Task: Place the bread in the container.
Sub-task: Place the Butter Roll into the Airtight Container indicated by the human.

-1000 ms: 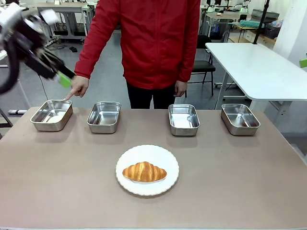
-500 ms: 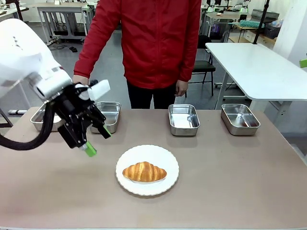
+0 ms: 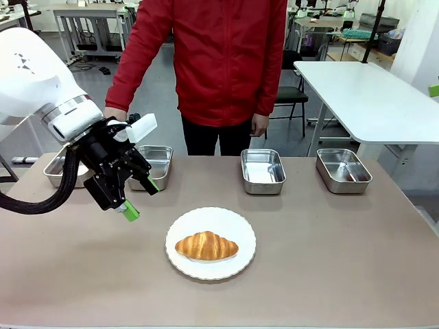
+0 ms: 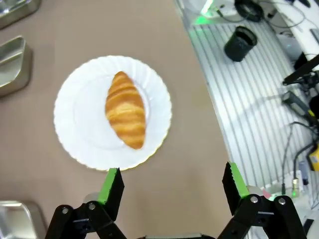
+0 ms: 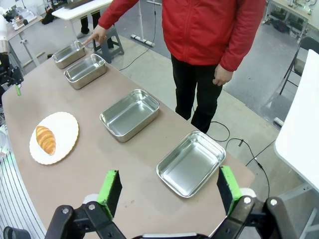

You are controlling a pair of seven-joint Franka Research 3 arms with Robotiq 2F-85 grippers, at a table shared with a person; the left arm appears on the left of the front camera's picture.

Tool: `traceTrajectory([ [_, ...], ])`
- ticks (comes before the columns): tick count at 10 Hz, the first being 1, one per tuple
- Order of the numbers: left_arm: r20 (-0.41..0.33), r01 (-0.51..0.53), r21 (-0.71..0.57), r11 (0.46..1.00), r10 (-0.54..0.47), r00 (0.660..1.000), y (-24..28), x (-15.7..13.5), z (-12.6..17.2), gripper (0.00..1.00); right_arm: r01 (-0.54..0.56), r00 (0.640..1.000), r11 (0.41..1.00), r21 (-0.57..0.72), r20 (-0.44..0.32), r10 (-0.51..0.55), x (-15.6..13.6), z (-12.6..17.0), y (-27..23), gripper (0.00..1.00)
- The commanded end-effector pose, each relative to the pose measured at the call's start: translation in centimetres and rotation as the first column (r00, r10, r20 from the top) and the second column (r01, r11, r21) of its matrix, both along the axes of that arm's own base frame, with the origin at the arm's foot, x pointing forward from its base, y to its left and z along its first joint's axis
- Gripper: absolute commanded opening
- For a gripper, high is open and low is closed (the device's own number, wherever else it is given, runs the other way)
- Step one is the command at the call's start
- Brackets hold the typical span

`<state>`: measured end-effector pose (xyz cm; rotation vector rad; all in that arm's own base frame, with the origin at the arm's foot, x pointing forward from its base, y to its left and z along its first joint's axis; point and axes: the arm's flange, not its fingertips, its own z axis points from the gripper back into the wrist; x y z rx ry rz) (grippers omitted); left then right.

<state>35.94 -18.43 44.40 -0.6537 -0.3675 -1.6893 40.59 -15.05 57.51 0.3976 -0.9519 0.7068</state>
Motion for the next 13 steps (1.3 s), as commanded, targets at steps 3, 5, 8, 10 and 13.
traceTrajectory([
  [3,0.177,-0.038,0.168,0.985,0.008,0.984,-6.2,-0.3,-2.9,1.0,-0.005,1.0,1.0,0.011,0.009,0.005,0.1,0.0,0.0,1.0],
  [5,0.237,-0.06,0.203,0.977,0.011,0.971,-9.2,-0.7,-4.2,1.0,-0.005,1.0,1.0,0.011,0.009,0.005,0.1,0.0,0.0,1.0],
  [8,0.254,-0.076,0.247,0.966,0.011,0.967,-13.0,-1.1,-6.9,1.0,-0.005,1.0,1.0,0.011,0.009,0.005,0.1,0.0,0.0,1.0],
  [10,0.235,-0.062,0.29,0.955,-0.008,0.972,-14.9,-1.2,-8.1,1.0,-0.005,1.0,1.0,0.011,0.009,0.005,0.1,0.0,0.0,1.0],
  [13,0.241,-0.053,0.258,0.965,-0.011,0.97,-13.8,-1.7,-8.3,1.0,-0.005,1.0,1.0,0.011,0.009,0.005,0.1,0.0,0.0,1.0],
])
